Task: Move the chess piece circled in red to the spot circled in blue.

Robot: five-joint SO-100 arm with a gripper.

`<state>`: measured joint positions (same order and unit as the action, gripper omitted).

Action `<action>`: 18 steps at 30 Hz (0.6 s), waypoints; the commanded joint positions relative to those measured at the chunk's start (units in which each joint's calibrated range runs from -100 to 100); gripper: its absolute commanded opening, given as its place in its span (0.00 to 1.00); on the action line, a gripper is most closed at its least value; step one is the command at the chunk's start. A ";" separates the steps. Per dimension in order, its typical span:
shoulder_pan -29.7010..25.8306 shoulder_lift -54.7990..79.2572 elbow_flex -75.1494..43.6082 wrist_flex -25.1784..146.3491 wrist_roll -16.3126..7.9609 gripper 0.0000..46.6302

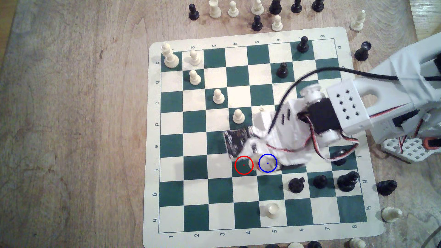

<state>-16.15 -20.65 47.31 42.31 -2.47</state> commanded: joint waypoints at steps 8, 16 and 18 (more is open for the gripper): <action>-0.78 -6.51 5.73 -2.83 0.29 0.01; -0.55 -3.12 5.82 -3.33 0.49 0.01; -0.63 -2.69 5.82 -3.33 0.54 0.01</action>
<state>-16.67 -23.08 53.46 39.76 -2.37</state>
